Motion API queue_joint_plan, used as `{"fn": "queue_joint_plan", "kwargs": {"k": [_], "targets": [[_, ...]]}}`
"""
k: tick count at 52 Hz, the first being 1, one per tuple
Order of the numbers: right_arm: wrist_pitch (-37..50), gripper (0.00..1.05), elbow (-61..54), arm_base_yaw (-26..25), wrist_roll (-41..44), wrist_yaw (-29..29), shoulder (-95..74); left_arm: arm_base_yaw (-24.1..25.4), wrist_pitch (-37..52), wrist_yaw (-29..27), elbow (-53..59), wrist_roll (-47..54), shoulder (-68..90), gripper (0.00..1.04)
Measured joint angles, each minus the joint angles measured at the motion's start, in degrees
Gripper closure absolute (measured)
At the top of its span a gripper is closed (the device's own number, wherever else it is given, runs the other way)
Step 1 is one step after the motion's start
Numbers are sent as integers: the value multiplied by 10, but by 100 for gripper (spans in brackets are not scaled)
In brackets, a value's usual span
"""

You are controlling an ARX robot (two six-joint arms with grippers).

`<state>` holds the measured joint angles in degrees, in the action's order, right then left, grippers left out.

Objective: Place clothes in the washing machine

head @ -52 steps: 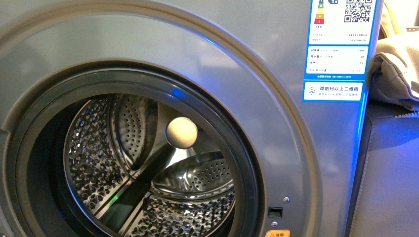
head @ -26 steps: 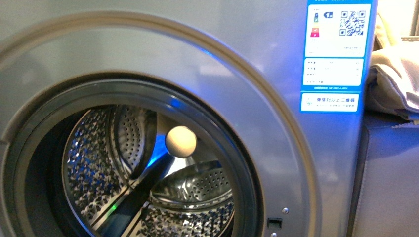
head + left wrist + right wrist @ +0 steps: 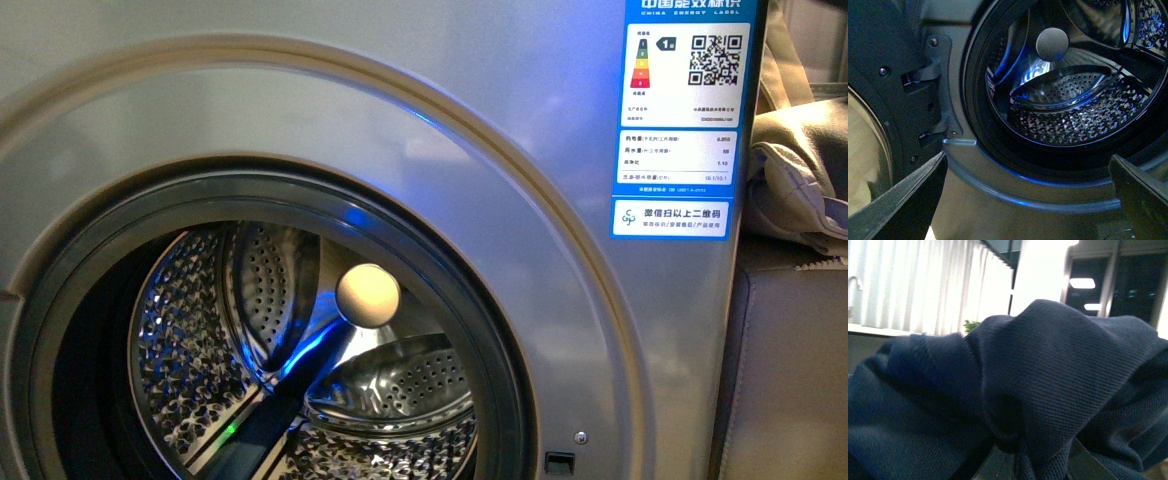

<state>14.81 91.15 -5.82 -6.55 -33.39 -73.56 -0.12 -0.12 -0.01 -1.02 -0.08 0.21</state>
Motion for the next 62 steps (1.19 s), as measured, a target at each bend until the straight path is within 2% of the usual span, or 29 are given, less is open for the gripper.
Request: {"fn": "queue_joint_plan", "kwargs": {"k": [4, 18, 33, 38, 60, 61, 62], "targets": [[-55, 97, 40, 73, 25, 24, -15, 0, 0, 0, 0, 0, 0, 7], [-163, 98, 139, 264, 76, 127, -87, 0, 0, 0, 0, 0, 0, 7], [-179, 98, 147, 402, 122, 184, -103, 0, 0, 0, 0, 0, 0, 7], [-175, 98, 143, 425, 130, 188, -101, 0, 0, 0, 0, 0, 0, 7], [-169, 98, 130, 426, 131, 198, -96, 0, 0, 0, 0, 0, 0, 7], [-169, 98, 130, 426, 132, 198, -96, 2, 0, 8, 0, -3, 1, 7], [-169, 98, 130, 426, 132, 199, -96, 22, 6, 48, 0, -25, 8, 7]]}}
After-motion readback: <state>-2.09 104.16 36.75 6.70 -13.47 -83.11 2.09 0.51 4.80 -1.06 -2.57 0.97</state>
